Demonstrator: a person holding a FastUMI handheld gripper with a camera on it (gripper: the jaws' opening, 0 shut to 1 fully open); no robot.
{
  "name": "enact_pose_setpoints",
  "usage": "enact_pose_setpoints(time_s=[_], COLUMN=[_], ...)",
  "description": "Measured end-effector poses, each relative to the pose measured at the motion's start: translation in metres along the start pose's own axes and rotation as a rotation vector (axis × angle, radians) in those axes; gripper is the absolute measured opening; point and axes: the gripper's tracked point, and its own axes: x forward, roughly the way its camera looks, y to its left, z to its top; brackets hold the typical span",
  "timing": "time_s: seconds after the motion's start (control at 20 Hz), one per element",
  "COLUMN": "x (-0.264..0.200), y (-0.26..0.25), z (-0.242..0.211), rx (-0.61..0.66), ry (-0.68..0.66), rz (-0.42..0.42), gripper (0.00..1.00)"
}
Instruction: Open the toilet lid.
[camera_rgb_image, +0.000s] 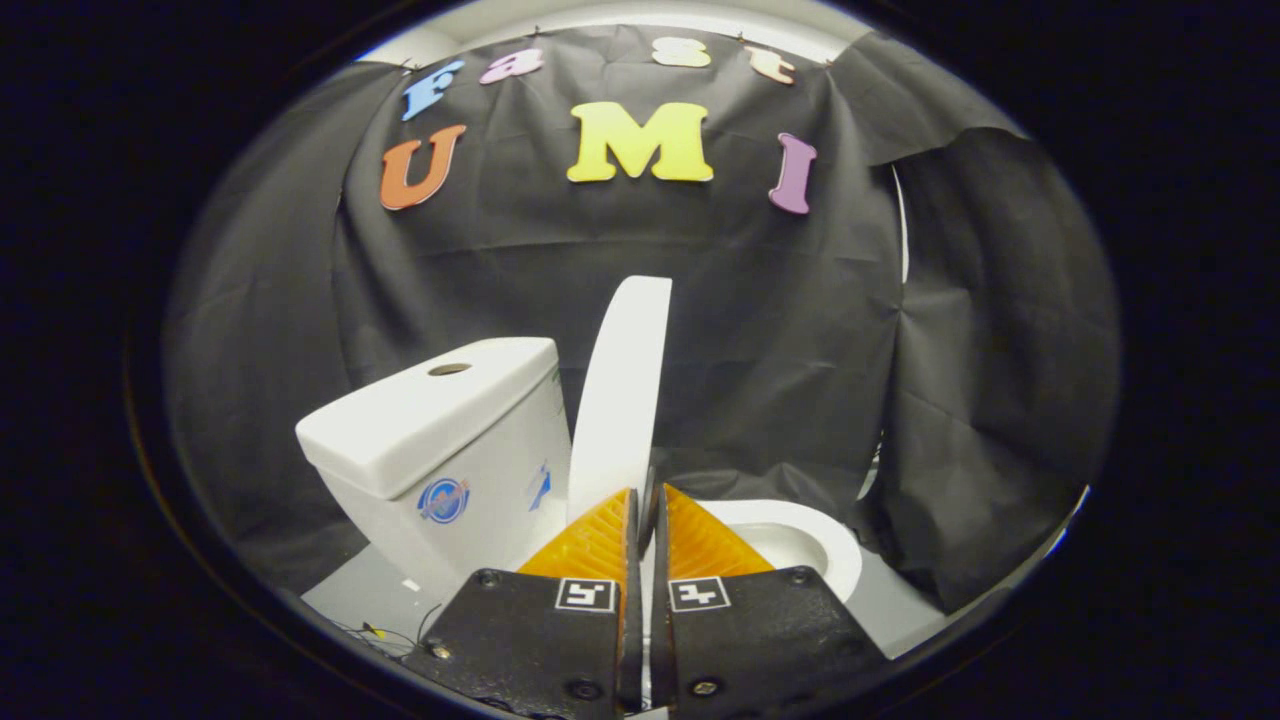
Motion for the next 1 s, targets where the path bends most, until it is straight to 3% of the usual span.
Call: enact_pose_setpoints(time_s=[0.55, 0.9, 1.0], x=[0.004, 0.005, 0.003], y=[0.068, 0.075, 0.073], z=[-0.001, 0.000, 0.000], rx=[-0.140, -0.247, -0.236], ry=[0.002, 0.012, 0.009], rz=[0.091, 0.057, 0.108], gripper=[0.07, 0.07, 0.09])
